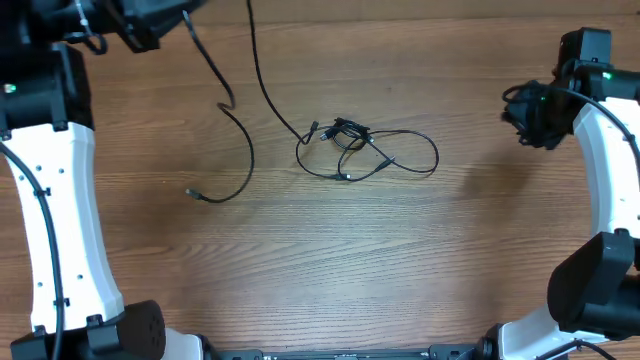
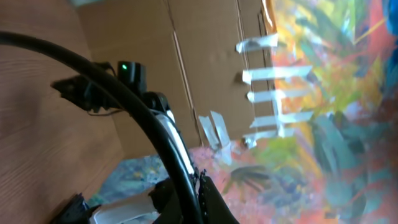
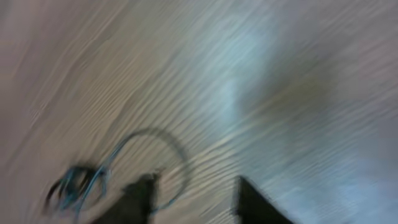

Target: Untangle cables

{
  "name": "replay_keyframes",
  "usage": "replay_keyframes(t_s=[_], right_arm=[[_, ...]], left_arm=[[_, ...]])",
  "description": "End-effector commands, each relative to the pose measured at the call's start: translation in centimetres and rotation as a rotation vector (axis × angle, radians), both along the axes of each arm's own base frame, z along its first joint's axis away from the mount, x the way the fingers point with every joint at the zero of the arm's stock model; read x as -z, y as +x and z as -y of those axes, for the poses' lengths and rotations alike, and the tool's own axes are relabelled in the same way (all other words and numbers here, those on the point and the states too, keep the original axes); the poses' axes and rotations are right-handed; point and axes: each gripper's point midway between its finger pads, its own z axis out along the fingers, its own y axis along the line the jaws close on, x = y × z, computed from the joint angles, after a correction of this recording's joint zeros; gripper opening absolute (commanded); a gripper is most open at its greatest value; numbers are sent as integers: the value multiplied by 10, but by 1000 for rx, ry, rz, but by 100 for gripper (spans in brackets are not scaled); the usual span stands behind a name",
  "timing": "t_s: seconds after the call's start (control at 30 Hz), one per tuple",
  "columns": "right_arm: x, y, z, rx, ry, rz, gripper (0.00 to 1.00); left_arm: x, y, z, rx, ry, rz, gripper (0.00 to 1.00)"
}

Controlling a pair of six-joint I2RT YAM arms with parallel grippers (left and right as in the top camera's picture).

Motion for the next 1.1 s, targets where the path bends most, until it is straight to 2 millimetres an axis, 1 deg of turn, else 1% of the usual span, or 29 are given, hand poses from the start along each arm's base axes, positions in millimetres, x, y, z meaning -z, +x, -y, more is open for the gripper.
replay_keyframes(t_s=[0.0,0.03,0.07,0.1,0.2,0.27,0.3,0.37,0.43,0.53,0.57,0.63,0.7,0.9,1.0,1.07], right_arm=[[-12,6,-66,-282,176,74,75],[-13,5,-72,-304,184,78,79],[-12,2,-93,-365,202,78,86],[-9,0,-108,-401,205,71,90],[3,-4,-154,-517,205,84,98],[8,-4,-177,-573,206,103,100],[11,-4,-194,-601,211,116,100],[12,-5,-221,-603,238,129,100],[10,-7,-242,-567,276,123,100],[8,-11,-263,-507,327,103,100],[5,-11,-275,-501,343,115,100],[5,-8,-281,-466,337,121,100],[9,-6,-280,-355,321,98,100],[12,-3,-283,-206,367,56,98],[20,2,-288,-198,374,54,96],[30,4,-292,-176,388,29,92]], left_arm=[[-16,-27,9,30,19,67,4],[-16,-27,9,30,19,69,4],[-16,-27,9,30,21,80,4],[-16,-27,9,32,21,85,4],[-16,-28,11,36,23,95,4],[-16,-29,12,40,24,103,4],[-16,-29,13,44,23,103,4],[-16,-30,15,49,23,102,4],[-16,-30,15,50,23,102,4],[-16,-30,15,50,23,102,4],[-16,-30,15,50,23,102,4],[-16,-30,15,50,23,102,4],[-16,-30,15,50,23,102,4],[-16,-31,15,50,23,103,4],[-18,-33,15,50,24,108,4],[-18,-34,15,50,24,109,4]])
